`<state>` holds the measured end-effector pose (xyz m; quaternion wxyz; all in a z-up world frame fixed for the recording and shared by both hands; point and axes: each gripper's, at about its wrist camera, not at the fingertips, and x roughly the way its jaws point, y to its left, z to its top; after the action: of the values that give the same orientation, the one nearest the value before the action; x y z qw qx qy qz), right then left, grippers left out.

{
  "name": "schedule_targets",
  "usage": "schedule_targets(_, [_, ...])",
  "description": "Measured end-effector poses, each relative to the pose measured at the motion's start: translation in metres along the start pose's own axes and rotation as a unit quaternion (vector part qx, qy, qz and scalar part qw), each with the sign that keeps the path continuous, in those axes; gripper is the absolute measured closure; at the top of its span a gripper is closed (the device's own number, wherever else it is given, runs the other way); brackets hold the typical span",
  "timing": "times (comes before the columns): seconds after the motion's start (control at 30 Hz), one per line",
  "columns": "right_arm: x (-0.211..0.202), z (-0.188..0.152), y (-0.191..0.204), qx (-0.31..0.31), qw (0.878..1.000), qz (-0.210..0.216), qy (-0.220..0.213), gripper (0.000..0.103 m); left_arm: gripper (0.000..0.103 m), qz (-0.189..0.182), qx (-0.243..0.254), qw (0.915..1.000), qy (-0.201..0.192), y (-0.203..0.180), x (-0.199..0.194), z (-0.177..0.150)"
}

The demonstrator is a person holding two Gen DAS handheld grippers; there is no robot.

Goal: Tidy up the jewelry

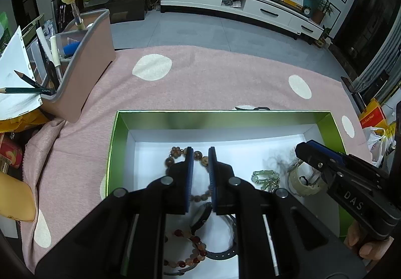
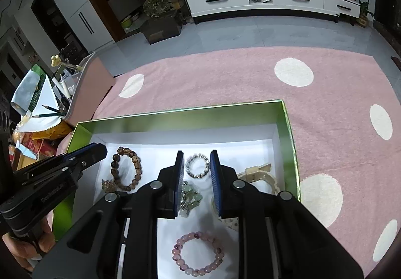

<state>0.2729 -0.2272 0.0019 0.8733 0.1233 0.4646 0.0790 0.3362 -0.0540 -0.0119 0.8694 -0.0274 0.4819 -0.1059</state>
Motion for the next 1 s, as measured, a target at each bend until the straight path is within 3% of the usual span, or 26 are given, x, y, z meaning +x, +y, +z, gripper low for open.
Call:
schedule_targets(0.2, [-0.004, 0.000, 0.000, 0.000, 1.000, -0.001, -0.007, 0.081, 0.086, -0.001, 0.000, 1.0000, -0.002, -0.001, -0.004, -0.001])
schedule_targets(0.4, [-0.022, -0.008, -0.001, -0.004, 1.000, -0.001, -0.020, 0.072, 0.073, -0.003, 0.011, 0.9999, -0.004, -0.007, -0.017, -0.005])
schedule_targets(0.53, [-0.037, -0.012, -0.002, -0.007, 1.000, -0.002, -0.026, 0.068, 0.052, -0.003, 0.015, 0.9998, -0.010, -0.009, -0.030, -0.008])
schedule_targets(0.8, [-0.068, -0.024, 0.000, -0.017, 0.999, -0.010, -0.042, 0.064, 0.038, 0.003, 0.027, 0.9995, -0.016, -0.014, -0.056, -0.021])
schedule_targets(0.87, [-0.074, -0.027, 0.002, -0.021, 0.999, -0.012, -0.045, 0.057, 0.034, 0.005, 0.028, 0.9995, -0.016, -0.014, -0.062, -0.024])
schedule_targets(1.0, [-0.087, -0.032, 0.005, -0.032, 0.998, -0.021, -0.049, 0.055, 0.026, 0.005, 0.031, 0.9994, -0.015, -0.015, -0.072, -0.029])
